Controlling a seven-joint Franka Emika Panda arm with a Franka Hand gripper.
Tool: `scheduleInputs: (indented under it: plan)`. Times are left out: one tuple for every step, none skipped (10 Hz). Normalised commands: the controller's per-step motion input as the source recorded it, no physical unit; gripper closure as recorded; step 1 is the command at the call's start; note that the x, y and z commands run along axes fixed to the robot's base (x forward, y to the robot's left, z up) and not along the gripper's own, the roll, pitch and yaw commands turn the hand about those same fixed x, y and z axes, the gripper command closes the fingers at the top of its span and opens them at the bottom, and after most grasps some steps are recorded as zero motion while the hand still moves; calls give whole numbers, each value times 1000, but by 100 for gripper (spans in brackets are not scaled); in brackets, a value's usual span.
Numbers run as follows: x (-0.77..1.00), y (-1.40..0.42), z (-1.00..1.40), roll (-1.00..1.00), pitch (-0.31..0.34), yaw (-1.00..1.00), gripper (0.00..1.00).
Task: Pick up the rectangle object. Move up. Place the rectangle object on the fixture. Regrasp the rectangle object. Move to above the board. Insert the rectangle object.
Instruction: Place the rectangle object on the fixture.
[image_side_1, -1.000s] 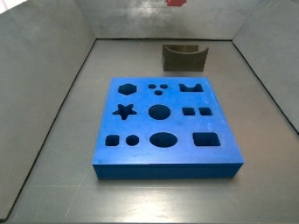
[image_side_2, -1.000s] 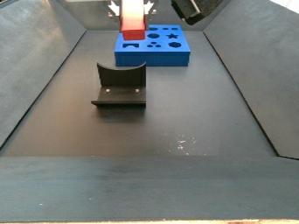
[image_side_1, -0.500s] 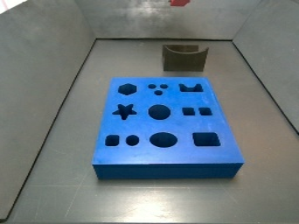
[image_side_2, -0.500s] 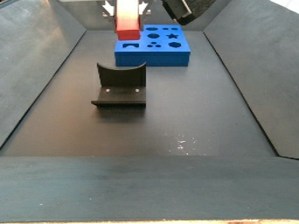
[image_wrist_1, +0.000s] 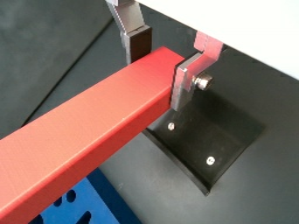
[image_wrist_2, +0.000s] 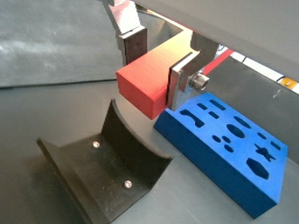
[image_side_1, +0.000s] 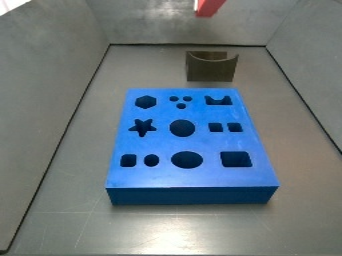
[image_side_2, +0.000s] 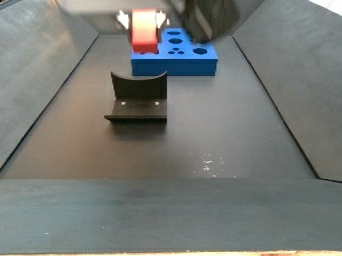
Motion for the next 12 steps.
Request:
scheduleInputs:
  plan:
    - [250, 97, -1000, -1000, 42, -133, 100]
    - [279, 105, -1000, -1000, 49, -136, 100]
    - [305, 111, -1000, -1000, 55, -142, 100]
    - [335, 118, -1000, -914, 56, -141, 100]
    - [381, 127, -1000, -716, 52, -129, 100]
    - [422, 135, -1000, -566, 49, -123, 100]
    - [455, 139, -1000, -467, 50, -119, 100]
    - [454, 105, -782, -254, 51, -110, 100]
    - [434, 87, -666, -217, 46, -107, 100]
    - [375, 79, -445, -185, 40, -107, 100]
    - [334, 75, -287, -184, 34, -106, 100]
    - [274, 74, -100, -178, 38, -103, 100]
